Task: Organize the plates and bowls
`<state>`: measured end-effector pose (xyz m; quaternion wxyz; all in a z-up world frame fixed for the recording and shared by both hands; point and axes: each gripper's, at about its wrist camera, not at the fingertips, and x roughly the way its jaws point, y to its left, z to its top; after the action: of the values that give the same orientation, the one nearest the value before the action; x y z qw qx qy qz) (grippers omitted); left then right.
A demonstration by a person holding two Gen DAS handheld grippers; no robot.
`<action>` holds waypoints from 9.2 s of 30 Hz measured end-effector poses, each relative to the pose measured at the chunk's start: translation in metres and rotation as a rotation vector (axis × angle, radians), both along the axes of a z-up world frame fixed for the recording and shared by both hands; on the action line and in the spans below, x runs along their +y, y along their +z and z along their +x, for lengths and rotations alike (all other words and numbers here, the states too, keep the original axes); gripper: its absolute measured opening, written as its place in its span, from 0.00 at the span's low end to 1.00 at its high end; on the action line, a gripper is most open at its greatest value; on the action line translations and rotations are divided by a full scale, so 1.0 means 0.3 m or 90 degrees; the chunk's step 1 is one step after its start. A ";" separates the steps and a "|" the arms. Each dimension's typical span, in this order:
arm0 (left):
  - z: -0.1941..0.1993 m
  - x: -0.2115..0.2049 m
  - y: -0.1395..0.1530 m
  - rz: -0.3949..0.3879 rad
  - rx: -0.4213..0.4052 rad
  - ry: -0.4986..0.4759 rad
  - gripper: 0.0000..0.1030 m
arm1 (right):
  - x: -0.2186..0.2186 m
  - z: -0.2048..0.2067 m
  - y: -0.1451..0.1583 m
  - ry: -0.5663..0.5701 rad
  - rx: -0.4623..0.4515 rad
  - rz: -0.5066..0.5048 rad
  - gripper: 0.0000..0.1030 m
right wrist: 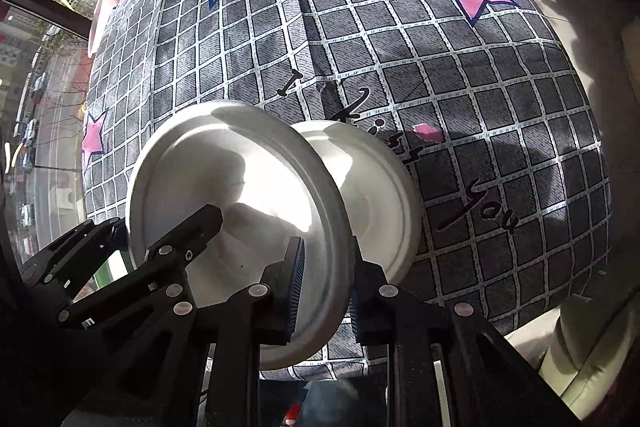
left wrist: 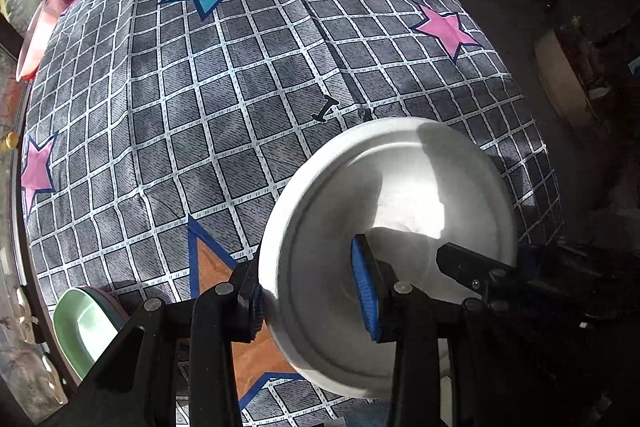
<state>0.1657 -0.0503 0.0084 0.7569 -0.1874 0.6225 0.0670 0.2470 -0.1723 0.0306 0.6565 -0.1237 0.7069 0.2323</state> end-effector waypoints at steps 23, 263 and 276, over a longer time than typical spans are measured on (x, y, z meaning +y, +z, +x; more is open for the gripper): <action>-0.070 0.035 0.009 -0.007 -0.004 0.079 0.78 | -0.163 0.088 0.001 -0.091 -0.070 -0.080 0.87; -0.729 0.547 -0.044 0.167 0.315 0.179 1.00 | 0.812 -0.617 -0.122 0.247 -0.024 0.092 0.99; -0.646 0.551 -0.090 0.187 0.377 0.107 1.00 | 0.793 -0.636 -0.102 0.285 -0.105 0.060 0.99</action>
<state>-0.0280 0.1149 -0.0186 0.5538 -0.0993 0.7815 0.2696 0.0563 0.0655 0.0000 0.6494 -0.2648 0.5941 0.3940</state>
